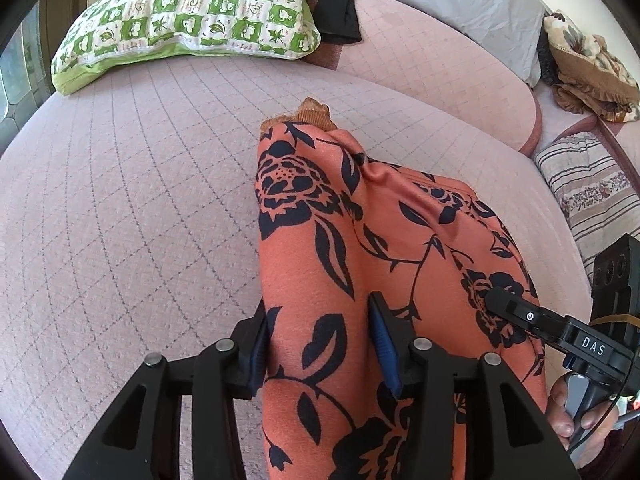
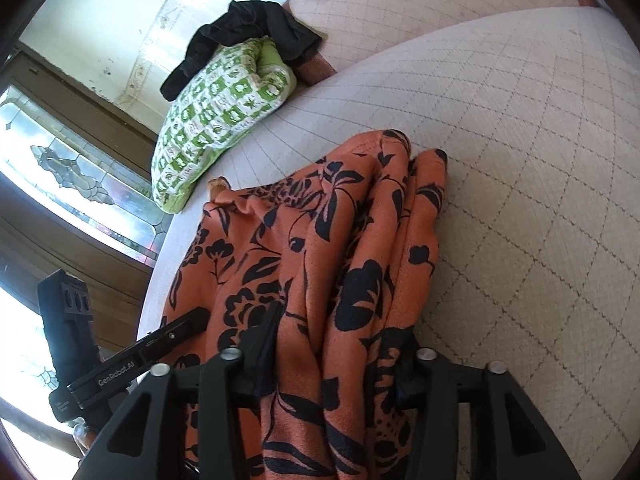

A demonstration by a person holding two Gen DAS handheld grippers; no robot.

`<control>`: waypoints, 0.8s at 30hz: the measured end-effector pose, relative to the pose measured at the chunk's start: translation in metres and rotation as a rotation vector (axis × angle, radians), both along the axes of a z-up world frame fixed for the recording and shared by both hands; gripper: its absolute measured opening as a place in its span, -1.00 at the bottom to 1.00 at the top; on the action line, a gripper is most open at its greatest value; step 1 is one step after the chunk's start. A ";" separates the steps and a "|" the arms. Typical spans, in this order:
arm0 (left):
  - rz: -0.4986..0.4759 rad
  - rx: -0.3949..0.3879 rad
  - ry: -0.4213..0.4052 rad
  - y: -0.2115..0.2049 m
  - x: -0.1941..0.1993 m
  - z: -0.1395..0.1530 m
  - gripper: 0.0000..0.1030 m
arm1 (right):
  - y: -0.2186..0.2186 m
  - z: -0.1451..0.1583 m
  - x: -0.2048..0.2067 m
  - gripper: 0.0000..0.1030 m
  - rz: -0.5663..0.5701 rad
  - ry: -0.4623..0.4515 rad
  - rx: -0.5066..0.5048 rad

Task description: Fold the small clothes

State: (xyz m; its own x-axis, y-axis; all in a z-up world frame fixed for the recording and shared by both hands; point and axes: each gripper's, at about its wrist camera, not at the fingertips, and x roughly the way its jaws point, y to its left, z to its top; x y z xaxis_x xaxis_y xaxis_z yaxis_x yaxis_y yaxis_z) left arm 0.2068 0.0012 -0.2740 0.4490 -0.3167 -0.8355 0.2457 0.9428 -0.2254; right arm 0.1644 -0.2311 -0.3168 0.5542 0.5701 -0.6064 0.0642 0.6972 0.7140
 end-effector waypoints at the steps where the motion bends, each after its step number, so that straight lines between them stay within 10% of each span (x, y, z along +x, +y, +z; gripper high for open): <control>1: -0.001 0.003 -0.001 0.000 -0.001 0.001 -0.05 | -0.001 -0.001 0.000 0.01 -0.003 0.007 0.003; 14: 0.070 0.110 -0.101 0.008 -0.023 0.025 0.20 | -0.020 0.017 -0.022 0.18 -0.065 -0.024 -0.084; 24: 0.127 0.227 -0.190 0.024 -0.053 0.045 0.24 | -0.008 0.072 -0.079 0.16 -0.056 -0.338 -0.218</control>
State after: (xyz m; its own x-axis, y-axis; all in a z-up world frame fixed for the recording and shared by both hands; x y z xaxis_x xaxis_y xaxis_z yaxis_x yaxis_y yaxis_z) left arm 0.1536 0.0252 -0.2287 0.6275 -0.0634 -0.7760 0.1403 0.9896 0.0327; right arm 0.0851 -0.2396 -0.2447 0.7700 0.4114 -0.4877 -0.1066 0.8365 0.5375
